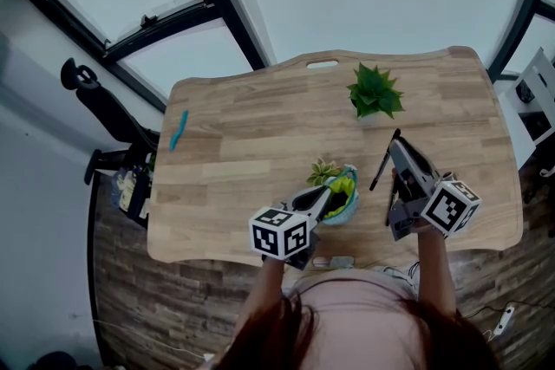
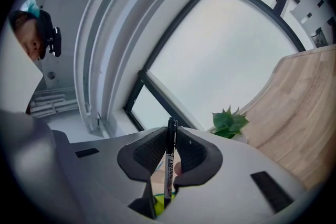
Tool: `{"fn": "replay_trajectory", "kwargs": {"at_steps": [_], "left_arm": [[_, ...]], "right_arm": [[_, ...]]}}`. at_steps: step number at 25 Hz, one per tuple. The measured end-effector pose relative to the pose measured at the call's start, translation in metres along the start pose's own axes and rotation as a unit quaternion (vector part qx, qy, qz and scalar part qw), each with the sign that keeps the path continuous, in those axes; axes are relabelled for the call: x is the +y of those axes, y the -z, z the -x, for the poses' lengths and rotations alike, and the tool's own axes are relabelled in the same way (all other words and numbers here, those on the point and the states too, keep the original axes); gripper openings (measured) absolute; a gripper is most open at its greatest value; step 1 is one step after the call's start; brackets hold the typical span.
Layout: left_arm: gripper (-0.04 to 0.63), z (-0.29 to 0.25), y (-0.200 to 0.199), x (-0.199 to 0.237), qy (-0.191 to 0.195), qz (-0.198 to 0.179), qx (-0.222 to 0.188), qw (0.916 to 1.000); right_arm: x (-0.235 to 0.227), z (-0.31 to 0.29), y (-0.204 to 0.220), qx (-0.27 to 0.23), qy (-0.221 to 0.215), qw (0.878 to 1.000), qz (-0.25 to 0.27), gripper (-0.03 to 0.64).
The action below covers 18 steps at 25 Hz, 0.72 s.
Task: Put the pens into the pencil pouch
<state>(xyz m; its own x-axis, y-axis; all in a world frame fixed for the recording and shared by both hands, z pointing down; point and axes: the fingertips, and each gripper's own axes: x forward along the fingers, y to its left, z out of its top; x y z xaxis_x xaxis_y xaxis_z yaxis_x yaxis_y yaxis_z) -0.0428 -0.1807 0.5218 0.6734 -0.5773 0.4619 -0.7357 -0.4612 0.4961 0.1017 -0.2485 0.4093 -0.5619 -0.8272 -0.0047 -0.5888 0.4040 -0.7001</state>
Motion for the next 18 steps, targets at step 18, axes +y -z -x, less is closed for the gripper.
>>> {"fn": "replay_trajectory", "kwargs": {"at_steps": [18], "left_arm": [[0.014, -0.001, 0.001, -0.004, -0.001, -0.002, 0.001, 1.0000]], "right_arm": [[0.044, -0.015, 0.029, -0.023, -0.096, 0.991, 0.090, 0.052]]}}
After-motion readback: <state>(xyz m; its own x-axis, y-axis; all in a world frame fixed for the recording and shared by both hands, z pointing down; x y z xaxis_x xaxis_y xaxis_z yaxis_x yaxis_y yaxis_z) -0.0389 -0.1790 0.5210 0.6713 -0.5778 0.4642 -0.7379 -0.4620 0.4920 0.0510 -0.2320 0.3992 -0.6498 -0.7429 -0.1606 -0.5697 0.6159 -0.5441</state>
